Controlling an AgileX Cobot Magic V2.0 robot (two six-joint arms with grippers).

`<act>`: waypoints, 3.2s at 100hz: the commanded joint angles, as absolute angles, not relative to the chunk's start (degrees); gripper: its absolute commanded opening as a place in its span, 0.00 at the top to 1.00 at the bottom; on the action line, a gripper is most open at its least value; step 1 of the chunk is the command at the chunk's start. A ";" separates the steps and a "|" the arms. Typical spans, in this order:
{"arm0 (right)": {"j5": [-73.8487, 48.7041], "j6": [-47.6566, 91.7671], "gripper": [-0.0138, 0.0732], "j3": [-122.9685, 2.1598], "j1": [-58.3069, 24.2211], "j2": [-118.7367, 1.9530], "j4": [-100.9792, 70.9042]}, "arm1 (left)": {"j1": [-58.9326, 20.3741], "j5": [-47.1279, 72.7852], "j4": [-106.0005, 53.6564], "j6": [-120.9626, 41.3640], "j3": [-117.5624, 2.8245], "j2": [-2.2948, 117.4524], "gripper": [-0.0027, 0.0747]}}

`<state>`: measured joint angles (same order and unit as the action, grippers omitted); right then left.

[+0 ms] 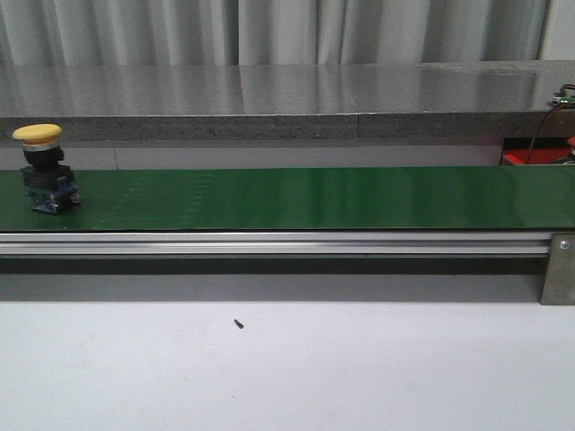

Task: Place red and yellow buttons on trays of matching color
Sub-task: 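Lower the yellow button onto the belt and open the left gripper, then grasp a second yellow push button with the left gripper, then place the second yellow button on the belt and release it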

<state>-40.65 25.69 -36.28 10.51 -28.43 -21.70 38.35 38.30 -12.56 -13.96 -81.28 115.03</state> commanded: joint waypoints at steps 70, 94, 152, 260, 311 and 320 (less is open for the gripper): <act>-36.70 26.05 0.92 -37.79 10.65 -28.55 -23.14 | 34.79 42.11 -15.05 -15.27 -85.08 100.49 0.99; -36.70 26.05 0.92 -37.79 10.65 -28.55 -23.14 | 27.52 45.36 -17.80 -17.96 -85.08 95.81 0.99; -36.70 26.05 0.92 -37.79 10.65 -28.55 -23.14 | 15.43 45.28 -17.80 -18.92 -85.08 99.65 0.99; -36.70 26.05 0.92 -37.79 10.65 -28.55 -23.14 | 14.95 53.65 -26.38 -23.60 -91.26 100.57 0.19; -36.70 26.05 0.92 -37.79 10.65 -28.55 -23.14 | 14.95 54.26 -36.02 -32.96 -87.82 82.21 0.19; -36.70 26.05 0.92 -37.79 10.65 -28.55 -23.14 | 14.95 52.20 -36.02 -34.76 -84.37 77.47 0.19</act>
